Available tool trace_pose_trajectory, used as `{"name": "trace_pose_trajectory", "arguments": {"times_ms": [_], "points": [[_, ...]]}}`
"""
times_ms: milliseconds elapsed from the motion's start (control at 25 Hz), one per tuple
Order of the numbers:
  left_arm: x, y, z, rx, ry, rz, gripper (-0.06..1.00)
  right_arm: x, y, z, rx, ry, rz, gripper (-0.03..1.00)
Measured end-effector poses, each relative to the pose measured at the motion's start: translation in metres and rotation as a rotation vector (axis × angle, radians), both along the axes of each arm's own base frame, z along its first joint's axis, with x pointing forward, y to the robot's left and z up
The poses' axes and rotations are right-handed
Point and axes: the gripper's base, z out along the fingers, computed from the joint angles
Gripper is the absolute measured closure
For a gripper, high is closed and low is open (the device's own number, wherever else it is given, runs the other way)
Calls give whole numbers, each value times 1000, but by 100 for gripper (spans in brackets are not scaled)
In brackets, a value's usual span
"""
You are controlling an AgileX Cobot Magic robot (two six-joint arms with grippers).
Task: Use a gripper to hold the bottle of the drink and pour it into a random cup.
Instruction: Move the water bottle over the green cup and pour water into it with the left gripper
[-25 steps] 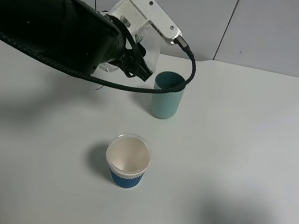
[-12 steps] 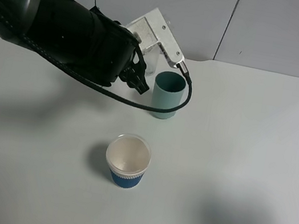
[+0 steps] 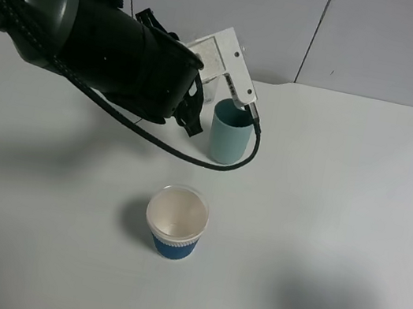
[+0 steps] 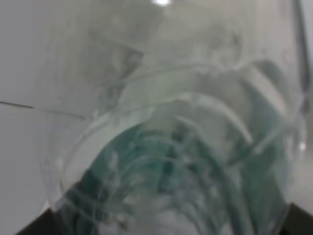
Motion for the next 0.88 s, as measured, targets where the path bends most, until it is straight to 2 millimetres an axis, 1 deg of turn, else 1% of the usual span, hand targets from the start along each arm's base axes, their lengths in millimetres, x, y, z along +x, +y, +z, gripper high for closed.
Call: {"name": "trace_pose_trajectory", "arguments": {"times_ms": [240, 440, 520, 680, 880], "points": [[2, 0, -5, 78, 10, -5, 42, 0, 0, 0, 0, 0, 0, 23], [10, -8, 0, 79, -12, -1, 42, 0, 0, 0, 0, 0, 0, 23], [12, -11, -1, 102, -11, -11, 42, 0, 0, 0, 0, 0, 0, 23], [14, -11, -7, 172, 5, -24, 42, 0, 0, 0, 0, 0, 0, 23], [14, -10, -6, 220, 13, -39, 42, 0, 0, 0, -1, 0, 0, 23]]}}
